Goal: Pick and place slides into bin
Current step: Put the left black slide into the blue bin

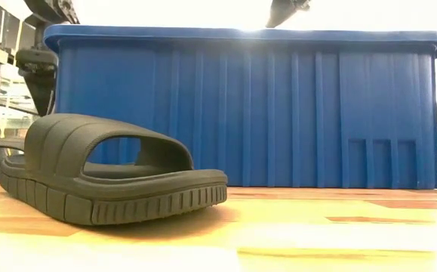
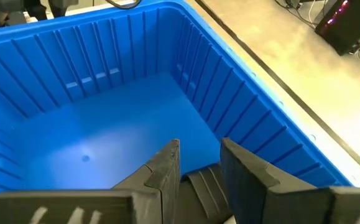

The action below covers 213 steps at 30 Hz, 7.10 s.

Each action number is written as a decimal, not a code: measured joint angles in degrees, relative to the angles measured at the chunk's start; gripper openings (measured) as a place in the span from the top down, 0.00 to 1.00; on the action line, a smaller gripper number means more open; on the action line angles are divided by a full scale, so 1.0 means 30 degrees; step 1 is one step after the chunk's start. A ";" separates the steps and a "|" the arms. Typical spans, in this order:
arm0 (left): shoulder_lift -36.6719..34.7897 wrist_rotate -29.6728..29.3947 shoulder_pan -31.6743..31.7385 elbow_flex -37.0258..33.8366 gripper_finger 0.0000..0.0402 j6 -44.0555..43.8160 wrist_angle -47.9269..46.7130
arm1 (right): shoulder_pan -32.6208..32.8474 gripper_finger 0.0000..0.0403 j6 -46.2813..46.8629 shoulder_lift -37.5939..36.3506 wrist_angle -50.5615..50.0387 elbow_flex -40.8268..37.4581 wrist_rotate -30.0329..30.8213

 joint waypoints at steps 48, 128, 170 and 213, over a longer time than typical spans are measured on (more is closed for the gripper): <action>-0.0015 -0.3485 0.0022 -0.2149 0.72 -0.7754 0.2789 | -0.0001 0.74 0.0515 0.0000 0.0007 -0.0007 0.0430; 0.3632 0.5360 0.0000 -0.2674 0.72 0.3179 0.1539 | -0.0007 0.74 0.0158 0.0000 0.0729 -0.0007 0.0932; 0.7541 0.5159 -0.3002 -0.2681 0.89 0.3351 0.0806 | 0.0000 0.74 -0.0284 0.0000 0.0729 -0.0007 0.0874; 0.3831 0.1945 0.0124 0.0124 1.00 -0.1815 0.0207 | 0.0000 0.74 -0.1014 0.0007 0.1200 -0.0007 0.0998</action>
